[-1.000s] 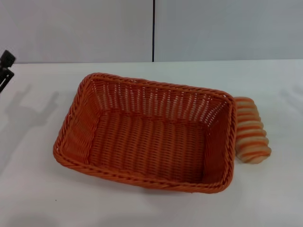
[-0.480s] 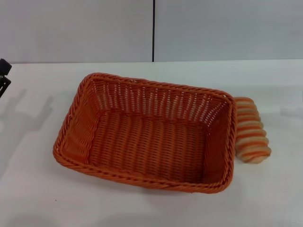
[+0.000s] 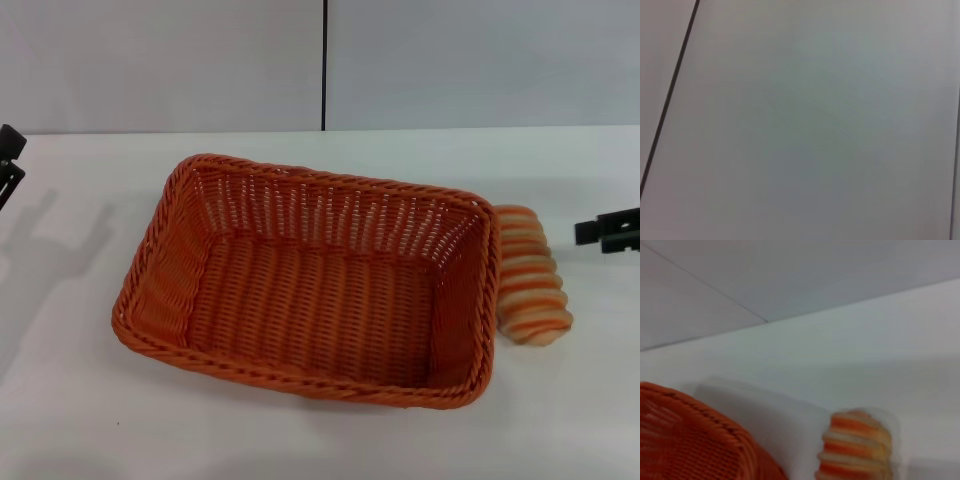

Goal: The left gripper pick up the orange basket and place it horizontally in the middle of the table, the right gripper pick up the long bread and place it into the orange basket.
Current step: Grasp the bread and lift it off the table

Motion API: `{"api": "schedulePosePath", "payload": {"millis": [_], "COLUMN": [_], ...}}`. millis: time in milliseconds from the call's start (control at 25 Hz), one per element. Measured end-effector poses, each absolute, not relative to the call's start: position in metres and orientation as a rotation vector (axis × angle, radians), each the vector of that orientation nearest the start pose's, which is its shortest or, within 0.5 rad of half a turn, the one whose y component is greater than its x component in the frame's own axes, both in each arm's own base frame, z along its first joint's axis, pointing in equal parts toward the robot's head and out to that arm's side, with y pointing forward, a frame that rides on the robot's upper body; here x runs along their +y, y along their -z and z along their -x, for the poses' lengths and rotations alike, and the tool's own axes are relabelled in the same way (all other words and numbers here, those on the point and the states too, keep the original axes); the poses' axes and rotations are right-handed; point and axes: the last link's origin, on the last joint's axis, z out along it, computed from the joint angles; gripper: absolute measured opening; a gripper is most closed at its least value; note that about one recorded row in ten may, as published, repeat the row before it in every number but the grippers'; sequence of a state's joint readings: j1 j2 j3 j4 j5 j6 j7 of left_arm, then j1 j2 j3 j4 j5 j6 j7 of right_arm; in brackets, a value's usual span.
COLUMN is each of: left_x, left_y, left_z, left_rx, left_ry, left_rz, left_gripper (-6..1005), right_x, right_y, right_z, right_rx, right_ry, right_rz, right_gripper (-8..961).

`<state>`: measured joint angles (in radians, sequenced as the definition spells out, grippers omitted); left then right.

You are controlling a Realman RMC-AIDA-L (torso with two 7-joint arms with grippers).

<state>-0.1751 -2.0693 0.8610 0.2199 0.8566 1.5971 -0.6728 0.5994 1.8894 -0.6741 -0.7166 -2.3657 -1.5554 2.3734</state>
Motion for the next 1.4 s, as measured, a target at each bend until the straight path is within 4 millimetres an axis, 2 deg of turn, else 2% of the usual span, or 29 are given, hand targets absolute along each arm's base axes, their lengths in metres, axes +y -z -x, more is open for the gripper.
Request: {"api": "schedulePosePath", "payload": {"millis": [320, 520, 800, 1120, 1240, 1280, 1320, 1400], "left_x": [0.24, 0.24, 0.238, 0.236, 0.235, 0.234, 0.234, 0.232], "left_y": [-0.039, -0.039, -0.038, -0.038, -0.038, -0.039, -0.039, -0.039], "left_z": [0.35, 0.348, 0.349, 0.348, 0.348, 0.347, 0.347, 0.346], "left_rx": [-0.525, -0.522, -0.527, -0.541, -0.54, -0.531, -0.531, -0.526], "left_ry": [1.08, 1.088, 1.096, 1.121, 1.127, 1.139, 1.139, 1.145], "left_rz": [1.662, 1.661, 1.653, 1.631, 1.63, 1.628, 1.628, 1.626], "left_gripper": [818, 817, 818, 816, 817, 817, 818, 818], "right_x": [0.367, 0.374, 0.376, 0.373, 0.372, 0.37, 0.37, 0.367], "right_y": [-0.047, -0.023, -0.008, -0.014, -0.03, -0.045, -0.045, -0.064], "right_z": [-0.302, -0.298, -0.297, -0.298, -0.294, -0.292, -0.292, -0.29], "right_rx": [1.727, 1.718, 1.712, 1.687, 1.64, 1.622, 1.622, 1.589], "right_ry": [-0.198, -0.208, -0.201, -0.258, -0.332, -0.372, -0.372, -0.397], "right_rz": [2.29, 2.275, 2.258, 2.245, 2.229, 2.211, 2.211, 2.18], "right_gripper": [608, 589, 544, 456, 431, 427, 423, 415]}}
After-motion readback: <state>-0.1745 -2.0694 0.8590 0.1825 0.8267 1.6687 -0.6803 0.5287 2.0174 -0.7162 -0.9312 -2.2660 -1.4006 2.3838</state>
